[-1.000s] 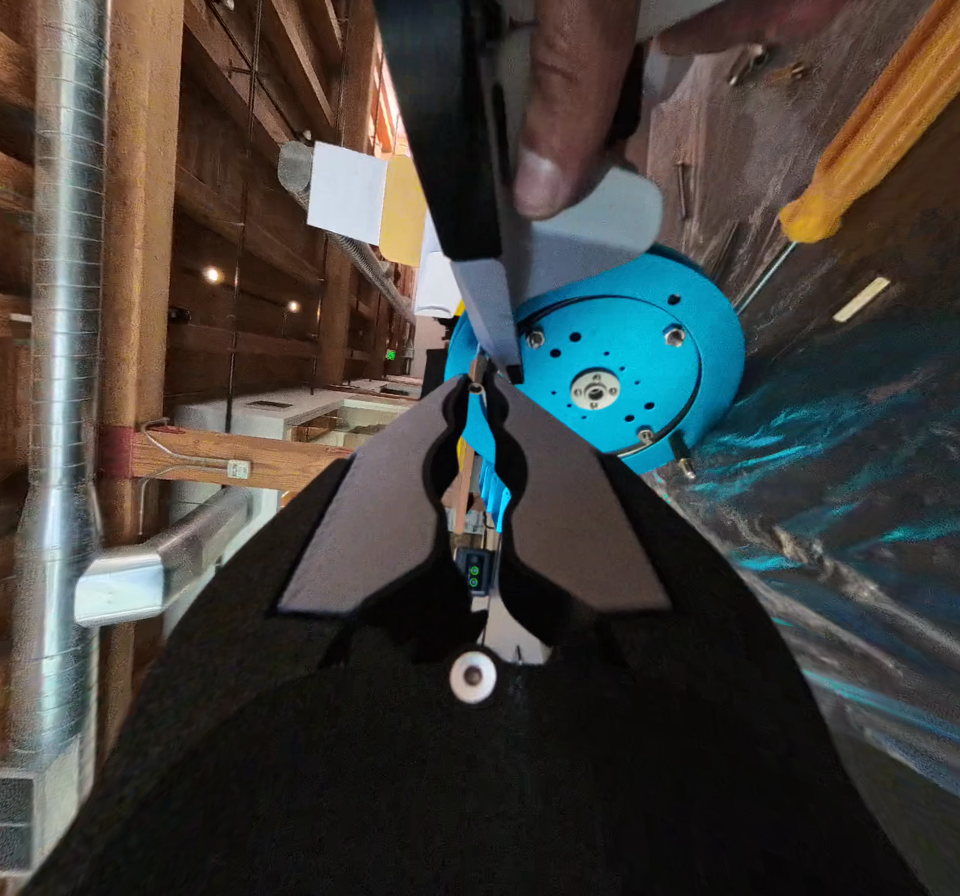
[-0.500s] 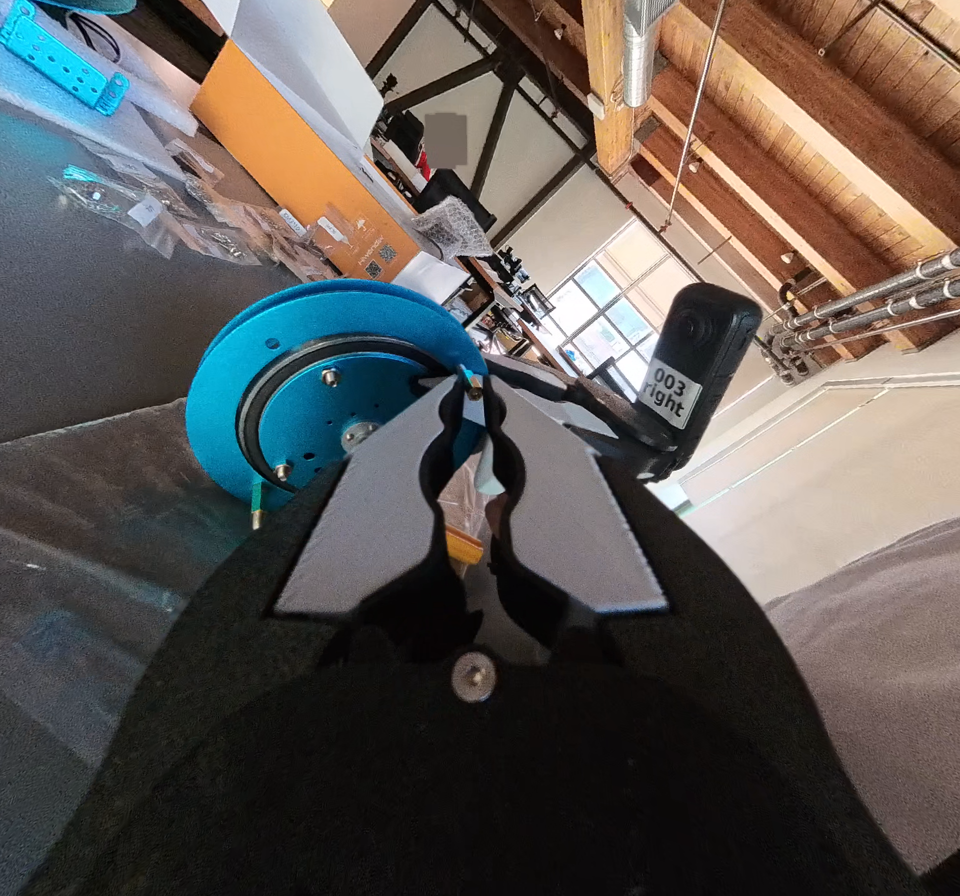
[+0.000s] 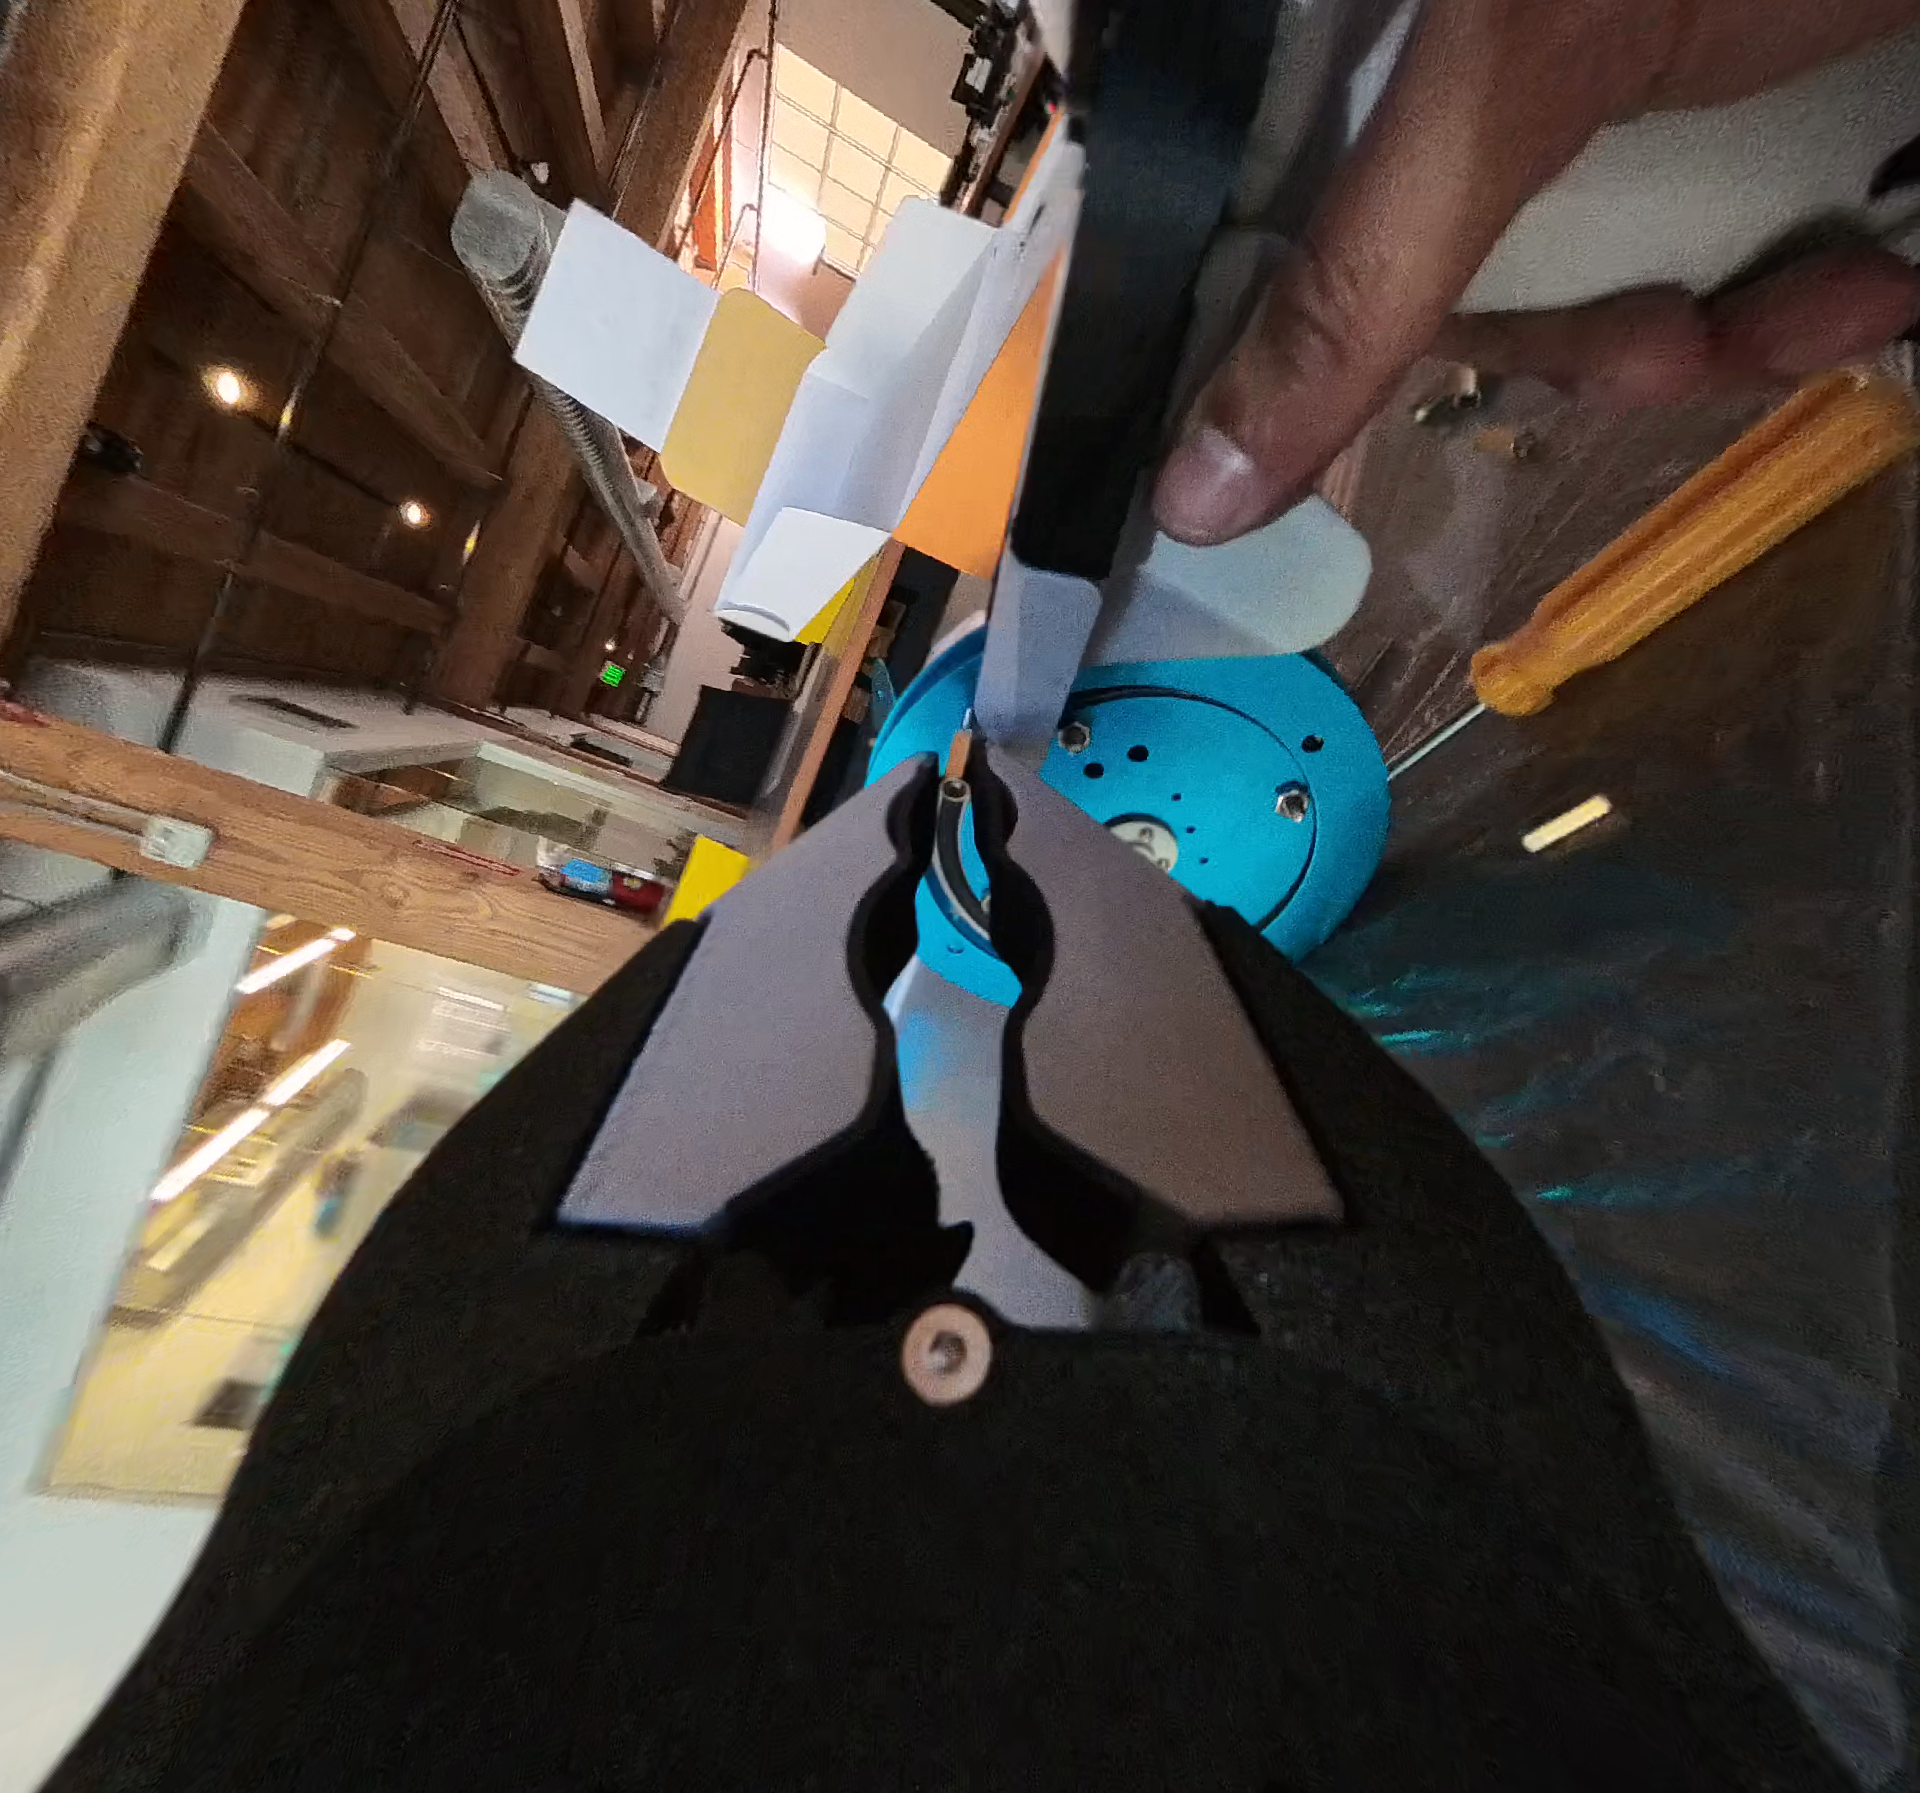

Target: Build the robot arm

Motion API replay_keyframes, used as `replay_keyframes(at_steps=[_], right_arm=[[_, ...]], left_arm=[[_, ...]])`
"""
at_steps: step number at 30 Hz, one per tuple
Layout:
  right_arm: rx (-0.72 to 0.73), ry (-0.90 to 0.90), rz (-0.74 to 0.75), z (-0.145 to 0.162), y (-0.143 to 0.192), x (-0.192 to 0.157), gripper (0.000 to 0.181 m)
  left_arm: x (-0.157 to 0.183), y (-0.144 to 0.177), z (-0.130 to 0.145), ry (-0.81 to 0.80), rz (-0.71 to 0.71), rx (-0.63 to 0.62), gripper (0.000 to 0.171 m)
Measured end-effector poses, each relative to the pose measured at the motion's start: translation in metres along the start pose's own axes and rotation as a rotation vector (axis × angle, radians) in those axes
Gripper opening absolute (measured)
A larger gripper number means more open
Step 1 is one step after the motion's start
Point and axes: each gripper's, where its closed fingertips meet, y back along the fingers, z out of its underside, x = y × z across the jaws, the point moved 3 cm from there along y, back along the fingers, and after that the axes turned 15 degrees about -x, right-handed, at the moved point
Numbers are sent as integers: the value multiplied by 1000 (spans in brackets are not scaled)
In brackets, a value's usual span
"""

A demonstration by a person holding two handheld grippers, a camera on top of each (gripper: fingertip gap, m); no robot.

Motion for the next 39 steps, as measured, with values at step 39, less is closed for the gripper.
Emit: replay_keyframes(at_steps=[39], right_arm=[[-10, 21, 0, -2, -3, -5, 13]], left_arm=[[-9, 2, 10, 648, 442, 21, 8]])
